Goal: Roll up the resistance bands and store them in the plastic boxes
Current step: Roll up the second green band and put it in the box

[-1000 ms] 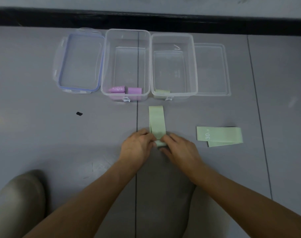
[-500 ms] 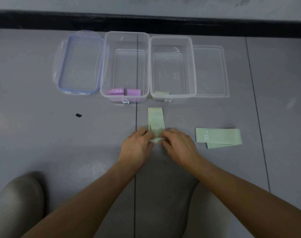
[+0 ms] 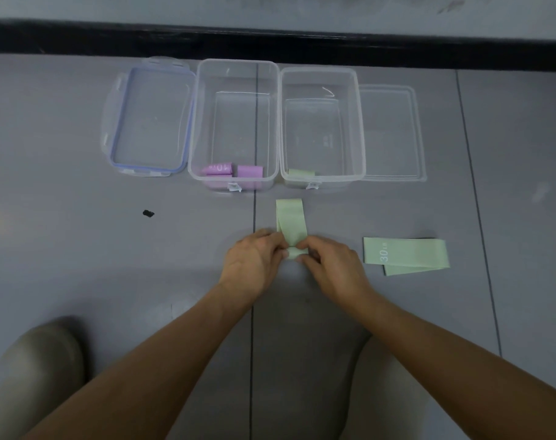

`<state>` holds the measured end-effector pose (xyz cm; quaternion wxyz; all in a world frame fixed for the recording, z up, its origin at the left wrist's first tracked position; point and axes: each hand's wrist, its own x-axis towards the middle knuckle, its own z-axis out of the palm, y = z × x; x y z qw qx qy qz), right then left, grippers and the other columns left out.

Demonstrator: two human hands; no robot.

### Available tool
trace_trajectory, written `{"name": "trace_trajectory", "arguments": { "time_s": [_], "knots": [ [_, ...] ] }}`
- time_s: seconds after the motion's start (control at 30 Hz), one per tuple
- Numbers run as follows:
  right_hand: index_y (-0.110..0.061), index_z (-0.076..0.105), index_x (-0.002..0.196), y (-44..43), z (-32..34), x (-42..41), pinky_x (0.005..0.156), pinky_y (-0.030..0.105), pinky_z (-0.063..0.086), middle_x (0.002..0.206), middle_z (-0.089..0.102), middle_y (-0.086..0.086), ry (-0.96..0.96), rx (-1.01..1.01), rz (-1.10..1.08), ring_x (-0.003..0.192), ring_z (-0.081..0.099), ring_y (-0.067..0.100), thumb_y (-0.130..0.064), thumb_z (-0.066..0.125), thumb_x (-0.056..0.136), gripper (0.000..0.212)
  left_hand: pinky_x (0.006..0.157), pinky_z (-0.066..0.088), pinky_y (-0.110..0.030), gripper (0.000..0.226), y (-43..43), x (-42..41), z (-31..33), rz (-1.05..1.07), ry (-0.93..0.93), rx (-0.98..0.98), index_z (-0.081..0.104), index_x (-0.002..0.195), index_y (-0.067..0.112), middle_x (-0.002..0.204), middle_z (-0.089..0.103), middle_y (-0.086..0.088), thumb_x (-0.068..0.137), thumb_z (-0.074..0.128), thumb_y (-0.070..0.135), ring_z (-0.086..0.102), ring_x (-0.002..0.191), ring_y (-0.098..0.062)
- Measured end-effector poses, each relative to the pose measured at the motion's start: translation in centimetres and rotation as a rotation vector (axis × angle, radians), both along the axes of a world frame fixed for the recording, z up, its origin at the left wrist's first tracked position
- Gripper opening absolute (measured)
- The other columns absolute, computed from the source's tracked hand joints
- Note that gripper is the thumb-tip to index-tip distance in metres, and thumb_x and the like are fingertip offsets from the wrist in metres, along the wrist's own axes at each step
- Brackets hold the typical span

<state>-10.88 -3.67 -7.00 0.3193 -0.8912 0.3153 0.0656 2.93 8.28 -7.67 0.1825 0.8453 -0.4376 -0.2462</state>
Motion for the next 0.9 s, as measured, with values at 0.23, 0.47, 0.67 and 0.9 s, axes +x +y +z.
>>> {"name": "trace_trajectory", "arguments": {
  "time_s": [0.23, 0.47, 0.67, 0.9],
  "knots": [
    [-0.033, 0.067, 0.113, -0.8, 0.2, 0.7, 0.082, 0.030, 0.047, 0.098, 0.071, -0.011, 0.041, 0.048, -0.057, 0.096, 0.065, 0.015, -0.036, 0.062, 0.093, 0.021, 0.067, 0.054, -0.037, 0.023, 0.0, 0.0, 0.0, -0.092, -0.094, -0.141, 0.066, 0.107, 0.020, 0.101, 0.061, -0.002, 0.084, 0.068, 0.024, 0.062, 0.082, -0.028],
    [-0.030, 0.066, 0.107, -1.5, 0.6, 1.6, 0.081, 0.034, 0.050, 0.098, 0.072, -0.010, 0.066, 0.023, -0.096, 0.095, 0.066, 0.018, -0.043, 0.061, 0.092, 0.020, 0.071, 0.051, -0.037, 0.020, -0.9, 0.3, 0.5, -0.045, -0.084, -0.066, 0.068, 0.103, 0.023, 0.104, 0.062, 0.001, 0.084, 0.067, 0.021, 0.064, 0.086, -0.029],
    [-0.030, 0.059, 0.109, -1.1, 0.7, 1.6, 0.077, 0.036, 0.050, 0.093, 0.070, -0.008, 0.052, -0.046, -0.025, 0.089, 0.066, 0.023, -0.042, 0.057, 0.095, 0.019, 0.077, 0.052, -0.039, 0.016, -1.8, 1.0, 0.3, -0.014, -0.069, 0.014, 0.065, 0.105, 0.027, 0.104, 0.063, 0.004, 0.089, 0.060, 0.025, 0.063, 0.092, -0.027],
    [-0.029, 0.057, 0.113, -1.9, 0.5, 2.0, 0.076, 0.039, 0.052, 0.098, 0.070, -0.003, 0.076, -0.096, 0.047, 0.090, 0.065, 0.029, -0.041, 0.057, 0.094, 0.023, 0.075, 0.051, -0.039, 0.010, -2.1, 1.0, -0.1, 0.040, -0.039, -0.039, 0.065, 0.097, 0.022, 0.100, 0.064, 0.001, 0.090, 0.058, 0.024, 0.062, 0.089, -0.028]
  ]
}}
